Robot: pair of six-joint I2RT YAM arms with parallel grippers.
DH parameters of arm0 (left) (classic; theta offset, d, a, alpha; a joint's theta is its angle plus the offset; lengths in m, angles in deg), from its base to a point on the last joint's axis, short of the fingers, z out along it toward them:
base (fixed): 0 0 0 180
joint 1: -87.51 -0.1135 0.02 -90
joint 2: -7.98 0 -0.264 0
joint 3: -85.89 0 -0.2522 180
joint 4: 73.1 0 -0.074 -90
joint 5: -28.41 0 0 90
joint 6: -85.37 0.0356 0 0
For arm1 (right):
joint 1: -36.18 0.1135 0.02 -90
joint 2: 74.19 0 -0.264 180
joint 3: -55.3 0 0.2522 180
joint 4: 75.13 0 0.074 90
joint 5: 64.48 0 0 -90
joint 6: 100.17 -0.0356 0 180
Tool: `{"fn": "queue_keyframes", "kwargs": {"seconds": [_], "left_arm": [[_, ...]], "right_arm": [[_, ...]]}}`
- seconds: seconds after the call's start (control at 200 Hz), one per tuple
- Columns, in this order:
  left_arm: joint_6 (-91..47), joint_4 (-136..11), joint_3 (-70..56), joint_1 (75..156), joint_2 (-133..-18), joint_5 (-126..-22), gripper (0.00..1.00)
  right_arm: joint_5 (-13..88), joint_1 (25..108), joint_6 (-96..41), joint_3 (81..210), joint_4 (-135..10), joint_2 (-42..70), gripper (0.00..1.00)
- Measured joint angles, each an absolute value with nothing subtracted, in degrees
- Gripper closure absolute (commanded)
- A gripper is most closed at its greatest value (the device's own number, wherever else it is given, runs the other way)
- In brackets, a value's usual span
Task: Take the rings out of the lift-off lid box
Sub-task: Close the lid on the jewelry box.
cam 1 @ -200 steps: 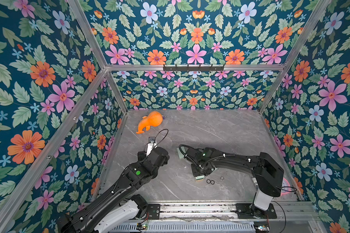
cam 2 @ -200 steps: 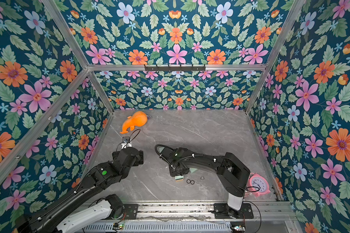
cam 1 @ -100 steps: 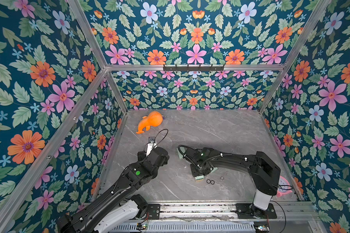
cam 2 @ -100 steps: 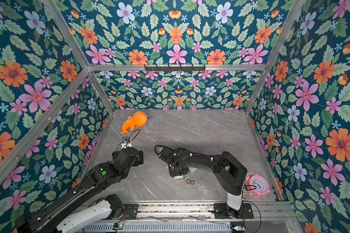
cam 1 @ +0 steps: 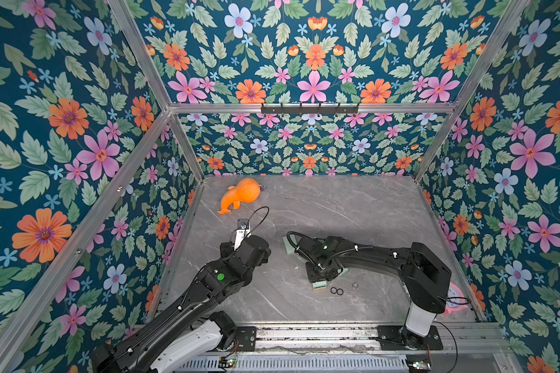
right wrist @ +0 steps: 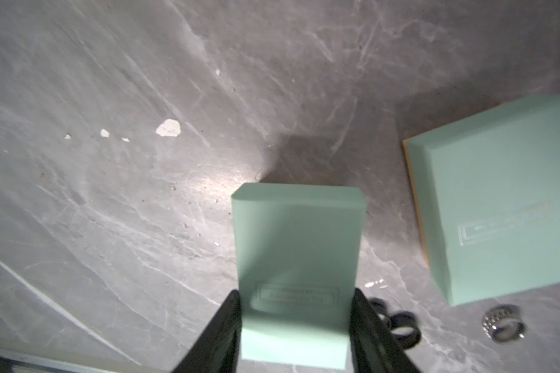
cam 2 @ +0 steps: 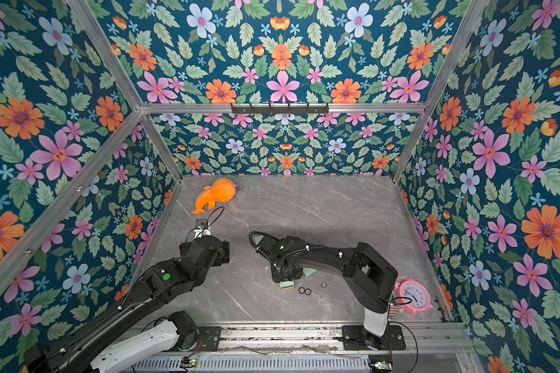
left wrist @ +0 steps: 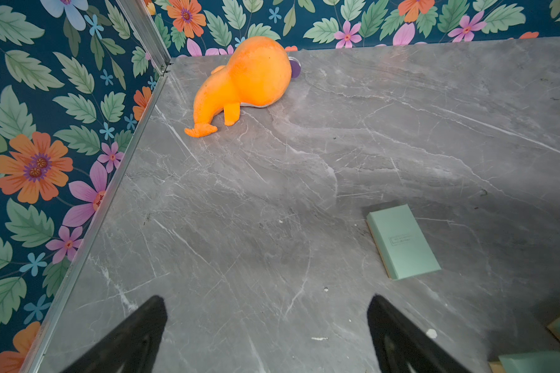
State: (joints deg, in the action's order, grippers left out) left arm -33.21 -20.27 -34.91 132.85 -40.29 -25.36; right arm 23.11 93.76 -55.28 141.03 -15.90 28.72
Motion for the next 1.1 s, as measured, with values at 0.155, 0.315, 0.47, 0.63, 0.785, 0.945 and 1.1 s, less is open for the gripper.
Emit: {"fn": "queue_keyframes", "kwargs": {"seconds": [0.155, 0.315, 0.47, 0.63, 0.785, 0.945, 1.1], "left_arm": [[-33.21, -20.25, -34.91, 132.85, -40.31, -25.36, 0.01], [-33.21, -20.16, -34.91, 132.85, -40.42, -25.36, 0.00], [-33.21, -20.08, -34.89, 132.85, -40.46, -25.36, 0.00], [-33.21, -20.03, -34.89, 132.85, -40.46, -25.36, 0.00], [-33.21, -19.95, -34.89, 132.85, -40.53, -25.36, 0.00], [-33.21, -19.92, -34.89, 132.85, -40.53, -25.36, 0.01], [-33.21, -19.92, -34.89, 132.85, -40.53, -25.36, 0.00]], "right_arm": [[23.08, 93.78, -55.76, 140.57, -15.61, 28.15, 0.71], [23.06, 93.82, -56.28, 139.78, -16.14, 28.15, 0.70], [23.08, 93.82, -56.46, 139.54, -16.44, 28.02, 0.70], [23.35, 93.82, -56.52, 139.61, -16.40, 27.67, 0.70], [23.67, 93.82, -56.65, 139.93, -15.70, 26.40, 0.70], [23.67, 93.82, -56.65, 140.37, -15.37, 25.81, 0.70], [23.76, 93.82, -56.65, 140.28, -15.17, 26.16, 0.70]]}}
